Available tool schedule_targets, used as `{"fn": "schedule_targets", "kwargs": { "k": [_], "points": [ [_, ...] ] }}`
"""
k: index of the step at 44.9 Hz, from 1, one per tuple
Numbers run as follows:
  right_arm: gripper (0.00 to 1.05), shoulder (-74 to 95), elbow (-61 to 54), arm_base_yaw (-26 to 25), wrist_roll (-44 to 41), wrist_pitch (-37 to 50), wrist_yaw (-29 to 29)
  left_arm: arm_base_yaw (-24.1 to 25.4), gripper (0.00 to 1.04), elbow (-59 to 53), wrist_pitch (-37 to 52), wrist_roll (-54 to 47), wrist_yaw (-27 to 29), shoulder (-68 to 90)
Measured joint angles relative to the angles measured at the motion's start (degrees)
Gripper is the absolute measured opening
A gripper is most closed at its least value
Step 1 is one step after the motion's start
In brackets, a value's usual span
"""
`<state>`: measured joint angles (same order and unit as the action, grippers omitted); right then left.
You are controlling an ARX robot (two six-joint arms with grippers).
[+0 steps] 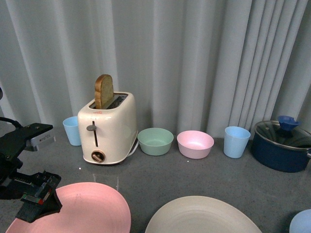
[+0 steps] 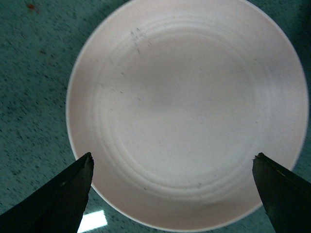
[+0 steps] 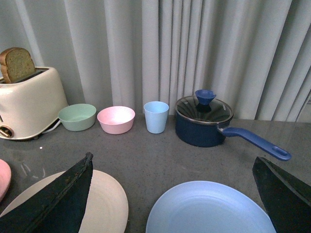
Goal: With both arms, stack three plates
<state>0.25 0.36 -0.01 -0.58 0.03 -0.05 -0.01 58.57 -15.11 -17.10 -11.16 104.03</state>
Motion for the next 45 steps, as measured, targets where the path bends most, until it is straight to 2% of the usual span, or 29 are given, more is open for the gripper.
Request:
{"fn": "schedule_targets", "kwargs": {
  "k": [14, 30, 45],
  "points": [
    [0.97, 0.0, 0.0, 0.0, 0.0, 0.0, 0.0, 2.3, 0.98, 2.4, 5.7, -4.2, 3.8, 4.4],
    [0.97, 0.0, 0.0, 0.0, 0.0, 0.0, 0.0, 6.4, 0.98, 6.7, 3.8, -7.1, 4.7, 11.3],
    [0.97, 0.0, 0.0, 0.0, 0.0, 0.0, 0.0, 7.5, 0.98, 7.6, 3.0, -7.8, 3.6, 14.3]
  ]
}}
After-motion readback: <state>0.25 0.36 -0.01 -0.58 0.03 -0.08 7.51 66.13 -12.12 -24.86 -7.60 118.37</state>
